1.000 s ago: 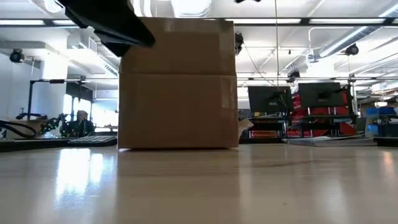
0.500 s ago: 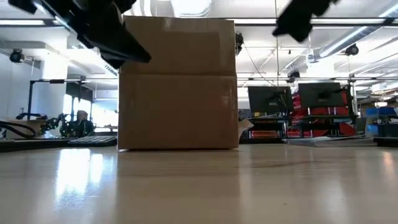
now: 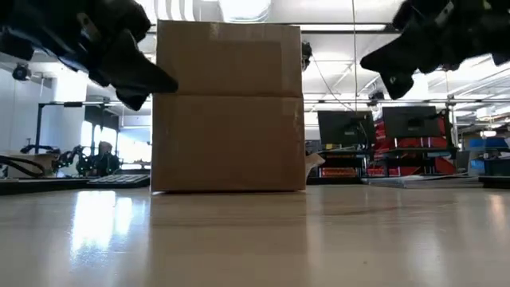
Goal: Wrap mug
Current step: Return to Home Position
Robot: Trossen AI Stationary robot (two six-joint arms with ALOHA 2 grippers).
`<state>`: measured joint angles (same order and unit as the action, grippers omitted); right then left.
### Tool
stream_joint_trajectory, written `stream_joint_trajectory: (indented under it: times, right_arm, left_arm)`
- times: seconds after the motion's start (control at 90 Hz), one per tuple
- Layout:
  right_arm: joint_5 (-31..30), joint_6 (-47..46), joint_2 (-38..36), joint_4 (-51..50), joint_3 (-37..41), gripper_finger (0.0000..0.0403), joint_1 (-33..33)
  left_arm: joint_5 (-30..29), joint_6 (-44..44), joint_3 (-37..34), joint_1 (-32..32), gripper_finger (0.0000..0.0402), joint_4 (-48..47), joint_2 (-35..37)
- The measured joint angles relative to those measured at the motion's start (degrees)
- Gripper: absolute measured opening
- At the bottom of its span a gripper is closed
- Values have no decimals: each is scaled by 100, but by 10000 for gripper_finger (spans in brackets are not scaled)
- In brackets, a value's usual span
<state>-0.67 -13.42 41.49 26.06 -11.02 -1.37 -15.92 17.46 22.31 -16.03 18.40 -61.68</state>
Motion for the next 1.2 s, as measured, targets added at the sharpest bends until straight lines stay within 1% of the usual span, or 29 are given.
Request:
stream_joint_trajectory:
  times: [0.056, 0.178, 0.256, 0.378, 0.467, 0.567, 0.689, 0.778, 0.833, 0.933, 1.0, 1.078, 1.111, 1.2]
  right_arm:
    - [-217, -10, -65, 270, 202, 8, 0]
    - [-555, -10, -323, 263, 559, 1, 0]
    - [-512, -23, -541, 272, 746, 2, 0]
    - [-277, -55, -1056, 173, 1008, 1, 0]
    - [-278, -47, -1508, -332, 1032, 0, 2]
    - [-274, 108, -2029, -853, 1033, 0, 2]
    - [-208, 299, -2597, -1324, 1033, 0, 1]
    - [-192, 462, -2953, -1641, 1033, 0, 1]
    - [-195, 509, -3151, -1863, 1033, 0, 0]
    - [-236, 535, -3367, -2062, 1033, 0, 0]
    - [-234, 550, -3474, -2107, 1033, 0, 0]
    - [-196, 574, -3558, -2153, 1034, 0, 0]
    - [-149, 653, -3589, -2172, 1035, 0, 0]
    - [-76, 742, -3679, -2119, 1035, 0, 20]
  left_arm:
    - [2, -8, -43, 87, 0, 12, 75]
    - [55, -3, -126, 287, 0, 41, 209]
    - [94, 114, -229, 385, 0, 46, 319]
    - [273, 219, -531, 543, 0, 444, 662]
    - [544, 109, -726, 649, 0, 796, 1011]
    - [685, -63, -947, 711, 0, 787, 1463]
    - [386, -37, -1133, 719, 0, 691, 2038]
    - [-172, -297, -1228, 719, 0, 695, 2403]
    - [-508, -262, -1238, 719, 0, 693, 2551]
    - [-598, 10, -1229, 719, 0, 692, 2737]
    - [-473, -170, -1227, 715, 0, 671, 2816]
    - [320, -884, -1228, 725, 0, 341, 2995]
    - [529, -1054, -1231, 758, 0, 138, 3120]
    - [485, -1095, -1255, 961, 0, -305, 3545]
